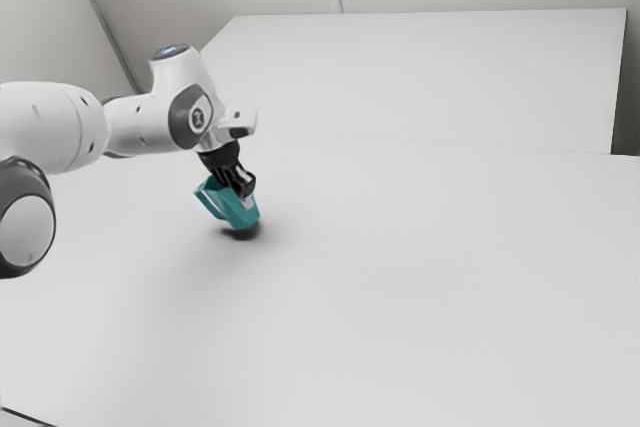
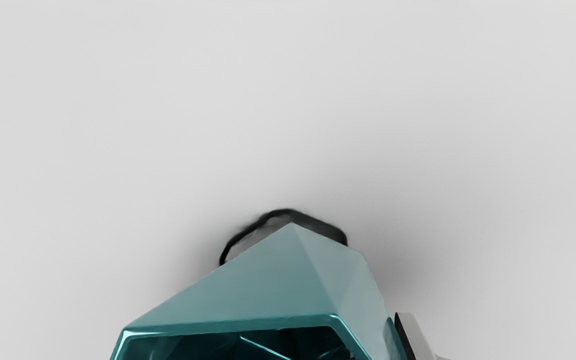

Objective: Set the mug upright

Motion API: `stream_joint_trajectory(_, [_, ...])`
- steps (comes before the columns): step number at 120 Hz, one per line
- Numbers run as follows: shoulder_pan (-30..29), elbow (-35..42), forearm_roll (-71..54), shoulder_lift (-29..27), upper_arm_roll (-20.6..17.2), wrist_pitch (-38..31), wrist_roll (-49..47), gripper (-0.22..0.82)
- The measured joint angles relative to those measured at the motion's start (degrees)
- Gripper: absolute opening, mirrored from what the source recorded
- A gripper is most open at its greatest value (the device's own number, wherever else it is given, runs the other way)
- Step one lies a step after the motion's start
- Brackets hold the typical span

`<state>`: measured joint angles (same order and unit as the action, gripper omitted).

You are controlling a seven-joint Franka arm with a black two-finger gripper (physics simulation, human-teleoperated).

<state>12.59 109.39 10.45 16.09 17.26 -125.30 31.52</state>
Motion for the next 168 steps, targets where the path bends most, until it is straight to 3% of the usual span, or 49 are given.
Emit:
stream_joint_trajectory(37, [3.05, 2.35, -5.11, 0.69, 0.06, -6.21, -7.07, -0.17])
stream_joint_trajectory(77, [3.27, 2.43, -6.76, 2.27, 0.07, -8.2, -12.38, -0.17])
stream_joint_trajectory(100, [3.31, 2.29, -6.85, 2.32, 0.14, -8.31, -13.53, 0.22])
stream_joint_trajectory(115, [3.32, 2.05, -7.01, 2.22, 0.14, -8.33, -13.98, 0.39])
stream_joint_trajectory(137, [3.32, 1.75, -8.08, 0.91, 0.14, -8.12, -14.43, 0.52])
stream_joint_trajectory(168, [3.97, 1.8, -9.84, -6.22, 0.19, -5.86, -14.91, 0.58])
